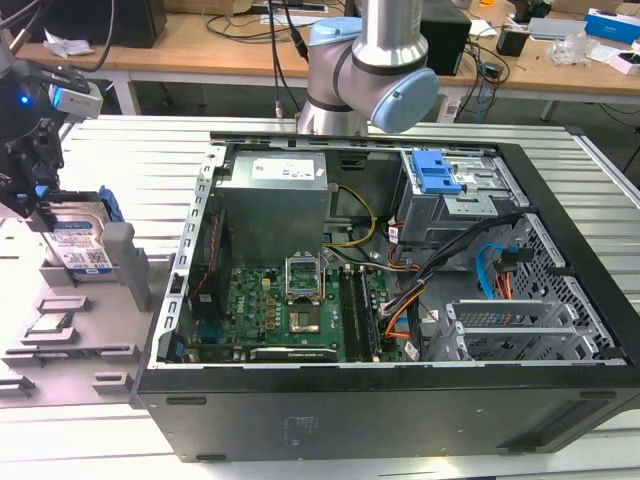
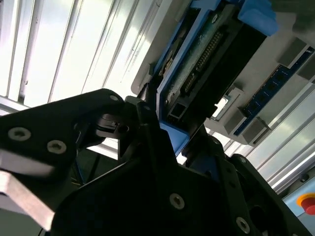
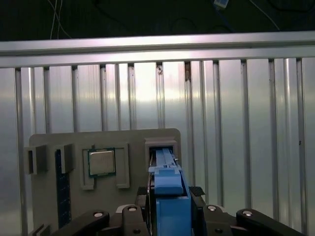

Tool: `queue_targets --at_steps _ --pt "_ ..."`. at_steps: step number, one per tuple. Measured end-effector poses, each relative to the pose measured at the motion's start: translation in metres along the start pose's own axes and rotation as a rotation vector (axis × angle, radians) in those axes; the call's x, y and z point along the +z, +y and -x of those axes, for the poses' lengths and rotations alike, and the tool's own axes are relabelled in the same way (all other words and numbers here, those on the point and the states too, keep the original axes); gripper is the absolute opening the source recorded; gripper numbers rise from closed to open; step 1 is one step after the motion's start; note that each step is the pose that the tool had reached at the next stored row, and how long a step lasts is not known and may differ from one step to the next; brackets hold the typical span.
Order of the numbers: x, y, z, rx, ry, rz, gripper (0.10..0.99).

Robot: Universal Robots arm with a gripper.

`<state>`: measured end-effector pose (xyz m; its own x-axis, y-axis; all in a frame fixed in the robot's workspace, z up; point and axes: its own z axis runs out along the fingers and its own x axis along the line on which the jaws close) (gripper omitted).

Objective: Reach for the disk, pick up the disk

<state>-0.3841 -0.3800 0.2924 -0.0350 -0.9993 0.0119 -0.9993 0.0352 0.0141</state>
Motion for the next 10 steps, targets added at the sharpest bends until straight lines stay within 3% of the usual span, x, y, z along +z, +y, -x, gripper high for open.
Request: queue_targets --at_steps 1,3,10 --pt "0.0000 0.0000 0.0000 0.000 -0.0002 0.000 0.400" --pt "0.0000 0.0002 0.0000 0.000 -0.0001 0.000 0.369" --pt "0.0001 0.0007 0.0000 0.000 -0.0002 0.000 0.369"
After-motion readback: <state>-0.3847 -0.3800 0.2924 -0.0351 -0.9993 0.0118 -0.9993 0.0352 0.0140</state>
